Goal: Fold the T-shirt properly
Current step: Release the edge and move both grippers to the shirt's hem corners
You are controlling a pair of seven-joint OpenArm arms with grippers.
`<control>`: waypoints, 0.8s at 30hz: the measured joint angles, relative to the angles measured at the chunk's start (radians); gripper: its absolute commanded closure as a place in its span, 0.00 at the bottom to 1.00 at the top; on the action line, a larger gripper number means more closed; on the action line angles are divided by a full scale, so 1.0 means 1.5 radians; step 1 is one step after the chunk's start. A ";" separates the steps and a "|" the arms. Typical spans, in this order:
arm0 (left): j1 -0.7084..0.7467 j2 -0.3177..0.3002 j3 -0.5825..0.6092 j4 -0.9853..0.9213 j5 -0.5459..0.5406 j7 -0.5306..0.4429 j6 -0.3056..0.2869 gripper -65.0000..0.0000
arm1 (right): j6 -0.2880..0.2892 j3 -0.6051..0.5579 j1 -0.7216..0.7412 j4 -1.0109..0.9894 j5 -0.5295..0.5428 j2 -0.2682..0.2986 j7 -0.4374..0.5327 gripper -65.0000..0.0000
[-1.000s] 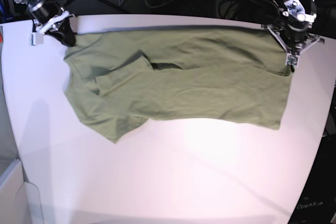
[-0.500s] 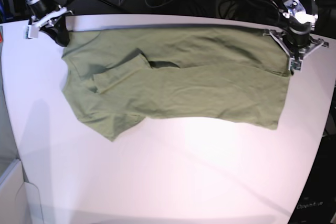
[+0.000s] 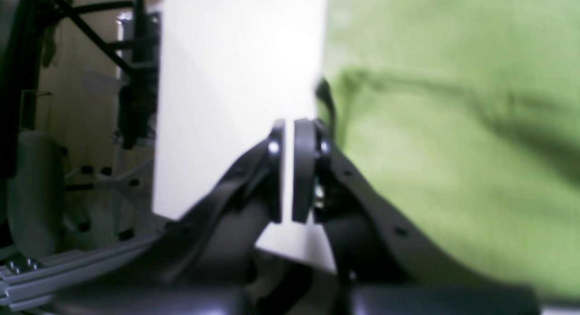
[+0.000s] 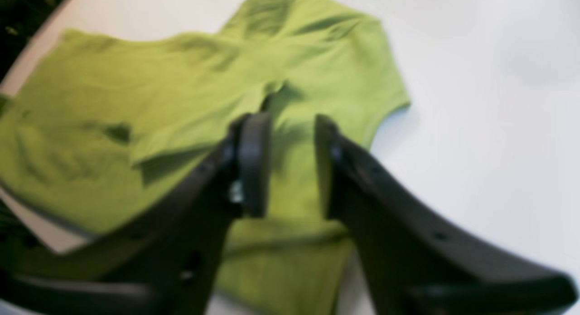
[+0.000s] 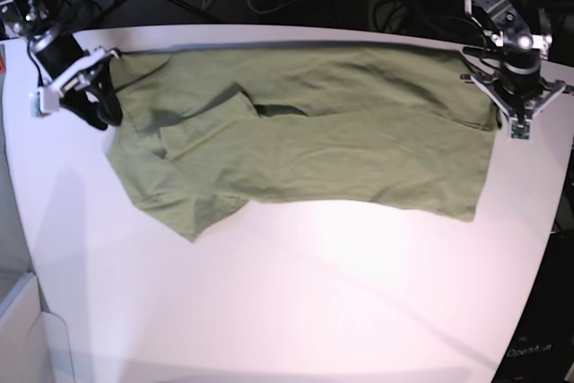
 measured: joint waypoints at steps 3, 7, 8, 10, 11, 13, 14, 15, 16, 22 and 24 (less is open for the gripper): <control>-0.031 -0.004 -0.018 -0.004 0.003 0.003 0.001 0.65 | 0.011 -0.001 0.093 0.007 -0.002 -0.003 -0.119 0.54; -0.060 -0.009 -0.020 -0.018 0.004 0.005 0.000 0.42 | 0.009 -0.002 0.225 -0.002 -0.007 -0.021 -0.279 0.54; -0.069 -0.008 -0.017 -0.021 0.009 0.007 0.000 0.39 | 0.014 -0.001 0.262 -0.011 -0.004 -0.026 -0.316 0.54; -0.085 -0.006 -0.015 -0.022 0.008 0.002 -0.001 0.38 | 0.024 -0.005 0.339 -0.054 -0.001 -0.040 -0.382 0.54; -0.096 -0.008 -0.015 -0.022 0.009 0.004 0.000 0.38 | 0.017 -0.006 0.374 -0.085 -0.002 -0.051 -0.412 0.53; -0.112 -0.015 -0.015 -0.023 0.009 0.001 0.001 0.38 | 0.050 -0.005 0.435 -0.153 -0.012 -0.069 -0.456 0.53; -0.116 -0.014 -0.015 -0.023 0.010 0.001 0.003 0.38 | 0.088 -0.005 0.460 -0.186 -0.010 -0.070 -0.473 0.53; -0.117 -0.014 -0.014 -0.023 0.009 -0.001 0.003 0.38 | 0.117 -0.007 0.480 -0.215 -0.007 -0.074 -0.483 0.53; -0.116 -0.014 -0.014 -0.024 0.009 0.001 -0.002 0.38 | 0.135 -0.007 0.503 -0.251 -0.005 -0.078 -0.491 0.53; -0.137 -0.043 -0.015 -0.088 0.010 -0.001 0.000 0.38 | 0.177 -0.057 0.599 -0.402 -0.098 -0.112 -0.494 0.53; -0.141 -0.054 -0.015 -0.113 0.010 -0.003 0.003 0.38 | 0.203 -0.067 0.617 -0.437 -0.146 -0.138 -0.493 0.53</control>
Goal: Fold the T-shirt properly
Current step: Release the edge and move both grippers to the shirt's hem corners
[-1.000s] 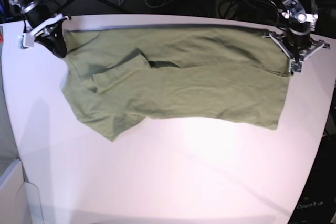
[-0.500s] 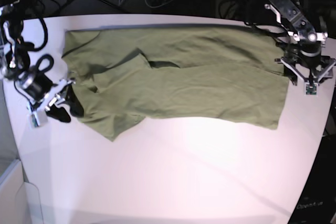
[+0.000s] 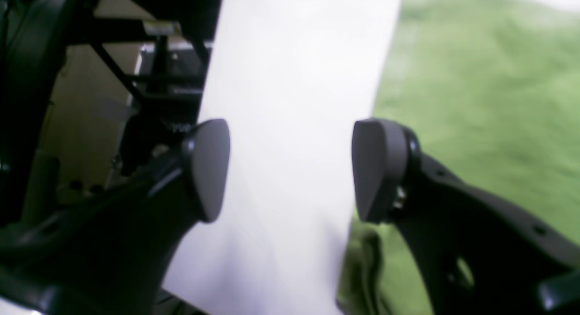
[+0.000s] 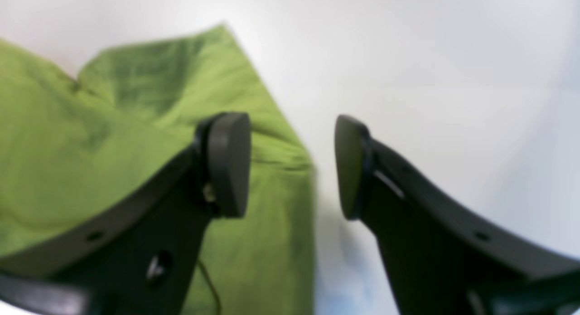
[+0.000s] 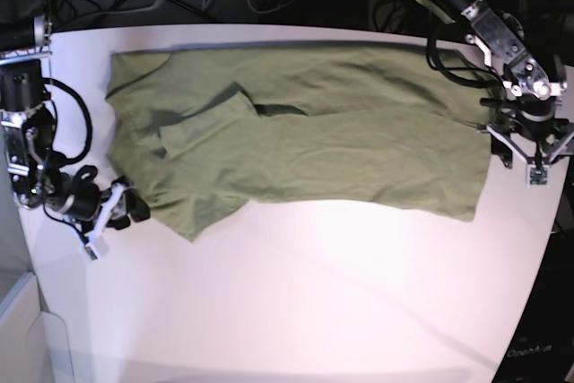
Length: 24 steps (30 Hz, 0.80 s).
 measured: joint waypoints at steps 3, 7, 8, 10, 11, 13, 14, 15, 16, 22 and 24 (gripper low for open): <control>-0.004 -0.001 -0.001 -0.014 0.005 0.011 -0.002 0.37 | 0.004 0.000 0.016 -0.028 -0.075 -0.039 -0.003 0.53; -0.025 -0.011 -0.002 -0.017 0.003 0.006 -0.003 0.37 | 0.000 0.001 0.022 -0.028 -0.123 -0.060 0.023 0.53; -0.027 -0.013 -0.002 -0.017 0.003 0.004 0.000 0.37 | 0.001 0.001 0.023 -0.030 -0.129 -0.064 0.023 0.53; -0.027 -0.012 -0.001 -0.017 0.007 0.005 -0.002 0.37 | 0.006 0.001 0.022 -0.030 -0.146 -0.072 0.025 0.53; -0.026 -0.011 -0.001 -0.017 0.017 0.005 -0.003 0.37 | 0.005 0.002 0.022 -0.030 -0.164 -0.077 0.026 0.53; -0.029 -0.012 -0.002 -0.017 0.030 0.010 -0.003 0.37 | 0.005 0.002 0.023 -0.031 -0.189 -0.089 0.029 0.53; -0.033 -0.011 -0.002 -0.017 0.035 0.010 -0.002 0.37 | 0.006 0.002 0.022 -0.032 -0.200 -0.092 0.040 0.53; -0.038 -0.011 -0.002 -0.017 0.036 0.009 -0.003 0.37 | 0.006 0.002 0.023 -0.033 -0.203 -0.094 0.047 0.53; -0.043 -0.010 -0.001 -0.017 0.036 0.007 -0.003 0.37 | 0.006 0.002 0.023 -0.040 -0.204 -0.094 0.061 0.52; -0.041 -0.009 -0.002 -0.017 0.039 0.007 -0.003 0.37 | 0.013 0.004 0.084 -0.184 -0.194 -0.099 0.130 0.44; -0.041 -0.008 -0.001 -0.017 0.038 0.006 -0.003 0.37 | 0.013 0.004 0.082 -0.187 -0.192 -0.097 0.140 0.44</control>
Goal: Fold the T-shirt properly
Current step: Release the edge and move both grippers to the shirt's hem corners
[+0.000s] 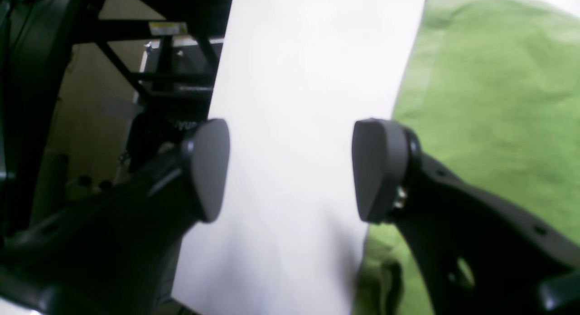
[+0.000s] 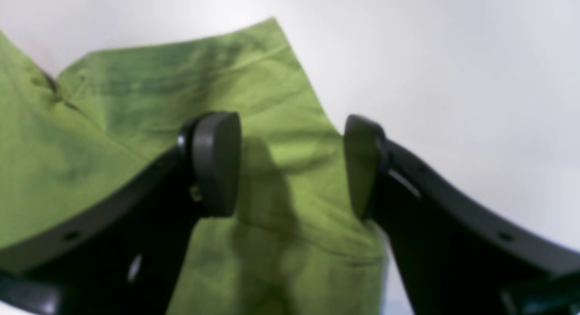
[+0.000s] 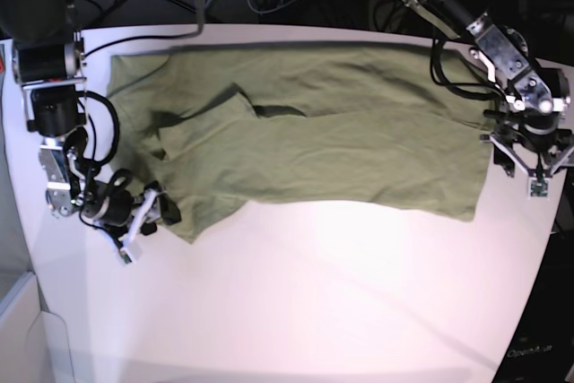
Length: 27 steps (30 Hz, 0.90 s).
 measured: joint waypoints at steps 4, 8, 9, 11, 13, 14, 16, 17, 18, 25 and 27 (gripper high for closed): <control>-0.001 0.000 0.000 0.000 0.000 -0.001 0.000 0.37 | 0.000 0.000 0.000 0.002 0.000 0.000 -0.001 0.44; -0.001 0.000 0.000 0.000 0.000 -0.001 0.000 0.37 | 0.000 0.000 0.000 0.002 -0.001 0.000 -0.001 0.44; -0.001 0.000 0.000 0.000 0.000 -0.002 0.000 0.37 | 0.000 0.000 0.002 0.002 -0.001 0.000 -0.001 0.44; -0.001 0.000 0.000 0.000 0.000 -0.002 0.000 0.37 | 0.000 -0.002 0.006 0.001 -0.001 0.000 -0.006 0.44; -0.001 0.000 0.000 0.000 0.000 -0.002 0.000 0.37 | 0.000 -0.001 0.011 0.001 -0.011 0.000 -0.013 0.44; -0.001 0.000 0.000 0.000 0.000 -0.002 0.000 0.37 | -0.003 -0.001 0.013 0.000 -0.011 0.000 -0.016 0.44; -0.001 0.000 0.000 0.000 0.000 -0.002 0.000 0.37 | -0.007 -0.002 0.014 0.003 -0.012 0.004 -0.021 0.44; -0.001 0.000 0.000 0.000 0.000 -0.002 0.000 0.37 | -0.007 -0.002 0.014 0.010 -0.017 0.007 -0.024 0.44; -0.001 0.000 0.000 0.000 0.000 -0.002 0.000 0.37 | -0.008 -0.002 0.014 0.021 -0.018 0.011 -0.024 0.44; -0.001 0.000 0.000 0.000 0.000 -0.002 0.000 0.37 | -0.007 -0.001 0.007 0.034 -0.015 0.008 -0.020 0.44; -0.001 0.001 0.000 0.000 0.000 -0.002 0.000 0.37 | -0.007 -0.001 -0.012 0.034 -0.014 0.007 -0.006 0.44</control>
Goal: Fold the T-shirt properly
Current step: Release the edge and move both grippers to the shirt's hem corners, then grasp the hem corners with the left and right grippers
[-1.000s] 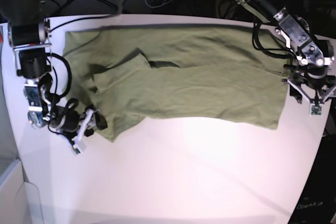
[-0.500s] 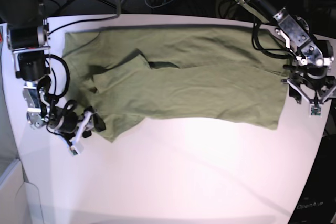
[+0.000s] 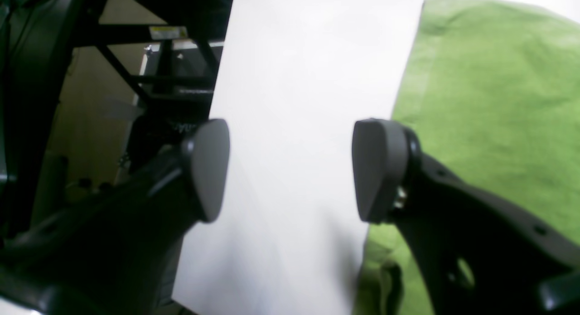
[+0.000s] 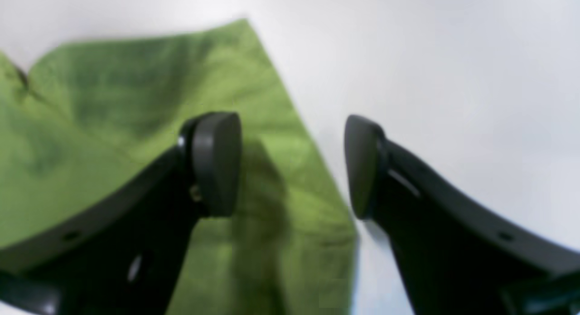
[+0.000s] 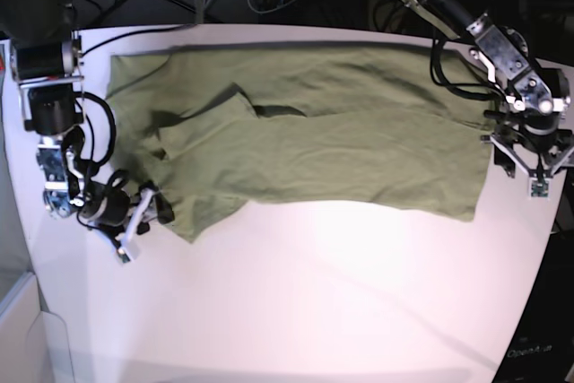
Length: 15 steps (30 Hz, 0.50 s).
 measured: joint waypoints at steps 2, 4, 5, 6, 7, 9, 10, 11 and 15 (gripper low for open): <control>0.000 0.000 0.000 0.000 -0.001 0.000 0.000 0.37 | 0.000 0.004 -0.006 0.000 0.009 -0.006 0.002 0.44; 0.000 0.000 0.000 0.000 0.000 0.000 0.000 0.37 | 0.000 0.004 -0.007 0.002 0.009 -0.013 0.003 0.44; 0.000 0.000 0.000 0.000 0.000 0.002 0.000 0.37 | 0.000 0.004 -0.009 0.003 0.010 -0.016 0.005 0.44; -0.001 0.000 0.000 0.000 -0.001 0.001 0.000 0.37 | 0.001 0.004 -0.011 0.004 0.010 -0.018 0.007 0.44; -0.001 0.000 0.000 0.000 -0.001 -0.001 0.000 0.37 | 0.000 0.004 -0.013 0.004 0.012 -0.019 0.010 0.45; 0.000 0.000 0.000 0.000 0.000 0.000 0.000 0.37 | 0.000 0.002 -0.016 0.005 0.014 -0.018 0.011 0.48; 0.000 0.000 -0.001 0.000 0.000 0.000 0.000 0.37 | 0.000 0.002 -0.018 0.007 0.014 -0.018 0.014 0.52; -0.001 0.000 0.000 0.000 0.000 0.000 0.000 0.37 | 0.000 0.001 -0.018 0.007 0.014 -0.019 0.014 0.58; -0.001 0.002 0.000 0.000 0.000 0.000 0.000 0.37 | 0.000 0.001 -0.021 0.007 0.015 -0.020 0.013 0.91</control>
